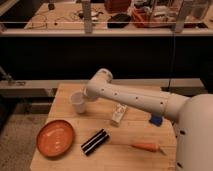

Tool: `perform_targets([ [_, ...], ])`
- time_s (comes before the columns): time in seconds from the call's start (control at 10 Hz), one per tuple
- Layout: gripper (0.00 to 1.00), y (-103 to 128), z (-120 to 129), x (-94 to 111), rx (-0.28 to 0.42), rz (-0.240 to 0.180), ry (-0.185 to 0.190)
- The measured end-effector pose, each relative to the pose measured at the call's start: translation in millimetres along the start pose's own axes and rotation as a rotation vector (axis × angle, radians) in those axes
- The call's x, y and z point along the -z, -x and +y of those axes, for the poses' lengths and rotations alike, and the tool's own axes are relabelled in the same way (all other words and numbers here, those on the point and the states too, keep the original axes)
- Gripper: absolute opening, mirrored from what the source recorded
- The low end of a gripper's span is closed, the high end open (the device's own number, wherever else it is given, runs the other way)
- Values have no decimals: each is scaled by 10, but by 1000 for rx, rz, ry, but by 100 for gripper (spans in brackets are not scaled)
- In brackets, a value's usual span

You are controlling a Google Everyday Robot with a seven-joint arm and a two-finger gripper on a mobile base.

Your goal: Pick up the ceramic cup

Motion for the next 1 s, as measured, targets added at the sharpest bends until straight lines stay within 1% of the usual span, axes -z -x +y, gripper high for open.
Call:
perform_targets([
  [0.3,6,-1,19,1,10,-4,-2],
  [0.4,8,2,25,2,11,-6,-2],
  [0.5,16,6,36,-4,16,-9,-4],
  [0.7,36,23,63,-49,27,-15,-8],
  [0.8,44,24,63,-56,29,-16,-10],
  [0.9,55,26,67,-69,33,-19,-11],
  [1.0,57,22,69,-60,36,-22,-12],
])
